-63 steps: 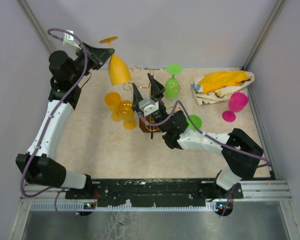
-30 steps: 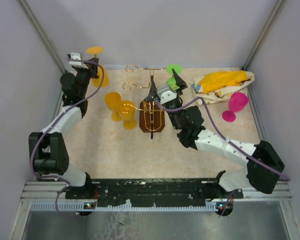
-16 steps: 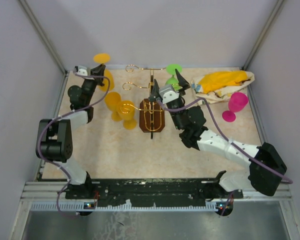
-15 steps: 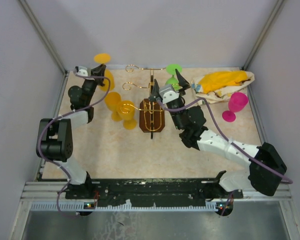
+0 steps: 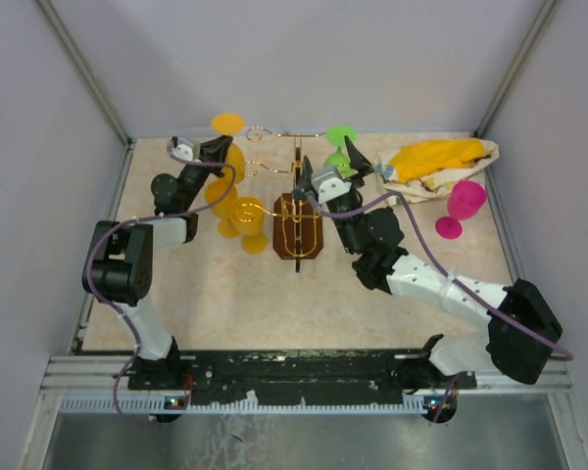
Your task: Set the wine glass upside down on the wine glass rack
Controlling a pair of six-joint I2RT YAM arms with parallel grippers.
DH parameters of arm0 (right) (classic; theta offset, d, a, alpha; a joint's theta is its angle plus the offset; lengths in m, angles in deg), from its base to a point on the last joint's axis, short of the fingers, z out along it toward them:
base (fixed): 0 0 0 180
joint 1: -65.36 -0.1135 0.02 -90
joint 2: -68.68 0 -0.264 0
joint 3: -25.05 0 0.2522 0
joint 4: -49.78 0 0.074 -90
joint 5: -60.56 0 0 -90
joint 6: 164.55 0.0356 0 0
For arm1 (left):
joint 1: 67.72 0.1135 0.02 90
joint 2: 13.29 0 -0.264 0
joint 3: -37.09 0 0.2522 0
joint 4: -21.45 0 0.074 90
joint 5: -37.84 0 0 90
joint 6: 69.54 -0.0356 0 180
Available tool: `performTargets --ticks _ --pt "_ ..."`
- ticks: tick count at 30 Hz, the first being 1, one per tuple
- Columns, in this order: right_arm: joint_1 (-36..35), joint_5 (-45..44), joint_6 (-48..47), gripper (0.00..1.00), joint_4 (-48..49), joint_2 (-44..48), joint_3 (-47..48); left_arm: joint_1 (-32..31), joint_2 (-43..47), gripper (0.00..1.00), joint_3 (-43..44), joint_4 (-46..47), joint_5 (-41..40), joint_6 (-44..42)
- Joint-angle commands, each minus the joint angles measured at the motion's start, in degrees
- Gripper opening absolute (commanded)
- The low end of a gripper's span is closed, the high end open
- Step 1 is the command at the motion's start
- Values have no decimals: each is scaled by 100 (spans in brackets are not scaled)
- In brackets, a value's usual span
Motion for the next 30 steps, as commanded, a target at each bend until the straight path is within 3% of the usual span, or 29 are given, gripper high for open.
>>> performTargets --ticks 1,16,30 --pt "27 35 -113 89 233 142 -16 -108 -122 0 82 508 383 123" --pt "34 155 -79 89 20 299 -87 -172 -528 0 338 1109 1663 1258" --pt "142 164 -48 91 -36 314 -125 -155 -656 0 777 739 2689 1469"
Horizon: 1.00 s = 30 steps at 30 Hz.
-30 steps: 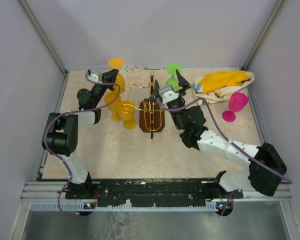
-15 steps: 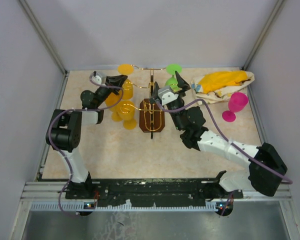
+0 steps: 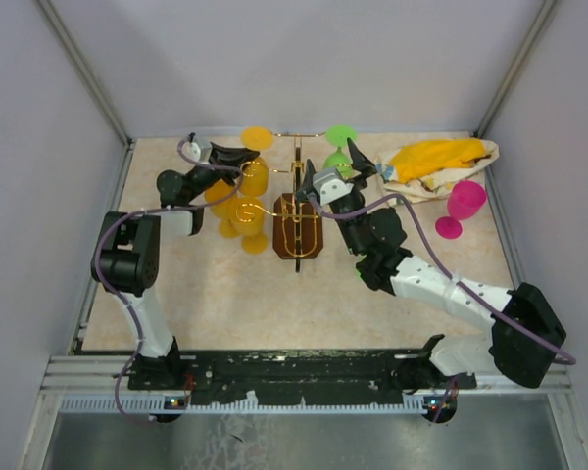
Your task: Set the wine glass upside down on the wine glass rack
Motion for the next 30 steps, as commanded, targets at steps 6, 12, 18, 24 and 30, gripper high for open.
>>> performTargets --ticks 6,12,18,24,30 --pt "74 105 39 91 165 136 40 5 -339 0 503 178 517 383" --pt "130 120 41 91 137 132 49 18 -497 0 702 210 580 506" --pt "171 149 41 91 92 132 59 64 -701 0 915 469 641 908" --pt "192 156 41 91 58 132 68 88 -843 0 1084 487 702 1004" --pt "201 144 41 92 49 123 76 143 -969 0 1262 563 789 1231"
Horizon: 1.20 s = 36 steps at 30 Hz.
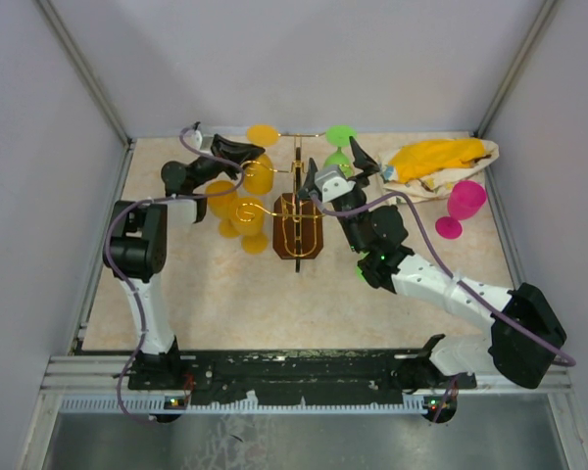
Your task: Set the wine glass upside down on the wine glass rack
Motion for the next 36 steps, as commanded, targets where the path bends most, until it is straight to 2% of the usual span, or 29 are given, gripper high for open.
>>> performTargets --ticks 1,18,26,36 --pt "51 31 20 92 119 115 77 69 -164 0 272 406 129 316" --pt "73 37 12 92 57 45 153 203 -596 0 855 444 313 843" --pt "82 50 23 92 39 11 173 203 -691 0 1019 188 409 719" --pt "100 82 68 92 57 -18 194 203 -716 0 1131 -144 6 451"
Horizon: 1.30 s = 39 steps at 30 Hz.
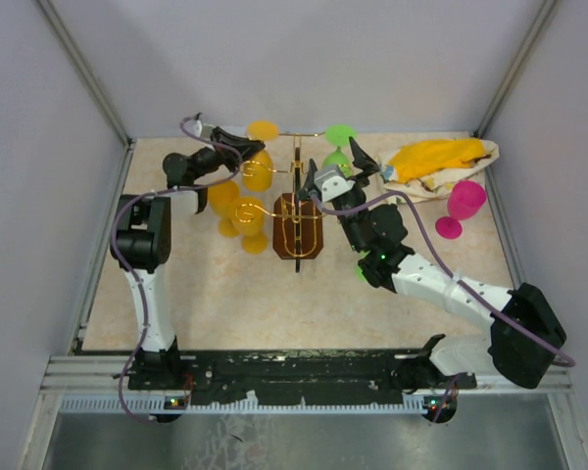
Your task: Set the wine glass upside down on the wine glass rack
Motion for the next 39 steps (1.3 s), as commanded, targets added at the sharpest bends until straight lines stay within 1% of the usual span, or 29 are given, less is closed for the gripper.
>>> performTargets --ticks 1,8,14,26,34,39 --pt "48 31 61 92 175 -13 197 43 -40 0 215 -139 -423 -251" --pt "66 68 92 92 175 -61 215 43 -6 0 158 -390 -816 -517" --pt "76 92 123 93 175 -84 215 73 40 0 -63 -191 -981 -583" --pt "92 148 191 93 169 -90 187 260 428 0 -847 435 -752 -468" --pt "93 159 204 93 158 -28 145 245 552 0 -1001 572 -588 -369" --pt "89 168 218 93 158 -12 127 131 635 0 -1000 513 -416 -406"
